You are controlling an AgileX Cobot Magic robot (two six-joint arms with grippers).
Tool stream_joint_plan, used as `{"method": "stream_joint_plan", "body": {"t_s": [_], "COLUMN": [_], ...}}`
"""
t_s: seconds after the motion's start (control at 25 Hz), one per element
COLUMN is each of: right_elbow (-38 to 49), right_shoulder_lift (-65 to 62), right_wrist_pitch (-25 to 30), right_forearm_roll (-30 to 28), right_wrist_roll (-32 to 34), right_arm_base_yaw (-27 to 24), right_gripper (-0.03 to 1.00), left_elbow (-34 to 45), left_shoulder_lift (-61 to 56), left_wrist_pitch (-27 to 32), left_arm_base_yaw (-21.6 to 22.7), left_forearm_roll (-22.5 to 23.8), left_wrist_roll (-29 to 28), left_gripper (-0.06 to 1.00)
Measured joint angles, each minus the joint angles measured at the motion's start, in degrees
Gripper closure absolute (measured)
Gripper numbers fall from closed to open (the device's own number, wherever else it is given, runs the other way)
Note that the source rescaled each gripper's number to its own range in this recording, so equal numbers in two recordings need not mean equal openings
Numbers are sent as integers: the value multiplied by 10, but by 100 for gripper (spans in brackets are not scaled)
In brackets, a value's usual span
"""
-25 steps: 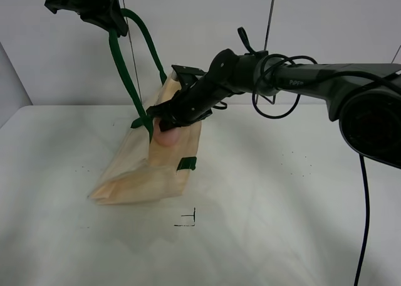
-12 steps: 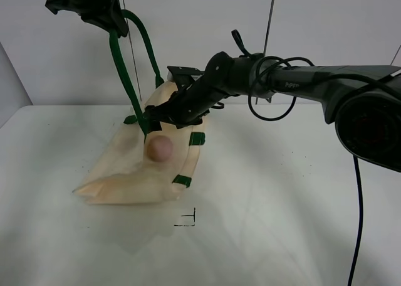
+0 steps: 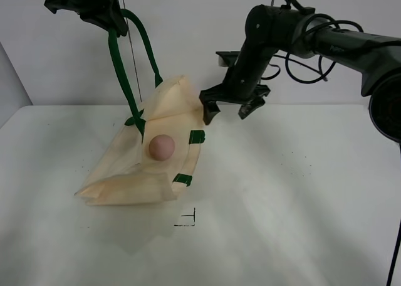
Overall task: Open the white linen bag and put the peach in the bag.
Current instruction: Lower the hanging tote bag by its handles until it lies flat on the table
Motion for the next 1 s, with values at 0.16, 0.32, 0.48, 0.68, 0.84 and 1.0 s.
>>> {"method": "stream_joint_plan", "body": {"t_s": [0.16, 0.32, 0.48, 0.68, 0.84, 1.0], "right_elbow": [0, 0, 0, 0, 30, 90], "right_shoulder_lift": [1, 1, 1, -3, -33, -88], "right_wrist_pitch": [35, 42, 43, 43, 43, 43], "right_forearm_roll": [-82, -101, -104, -103, -97, -97], "right_wrist_roll": [7, 7, 9, 6, -7, -9], "right_arm_base_yaw": [-63, -133, -194, -218, -218, -218], "right_gripper": [-3, -3, -3, -3, -3, -3], "left_elbow": [0, 0, 0, 0, 0, 0], "left_shoulder_lift": [0, 0, 0, 0, 0, 0], "left_wrist_pitch": [0, 0, 0, 0, 0, 0], "left_arm_base_yaw": [0, 0, 0, 0, 0, 0], "left_forearm_roll": [0, 0, 0, 0, 0, 0], "left_wrist_roll": [0, 0, 0, 0, 0, 0], "left_gripper": [94, 94, 94, 94, 94, 94]}}
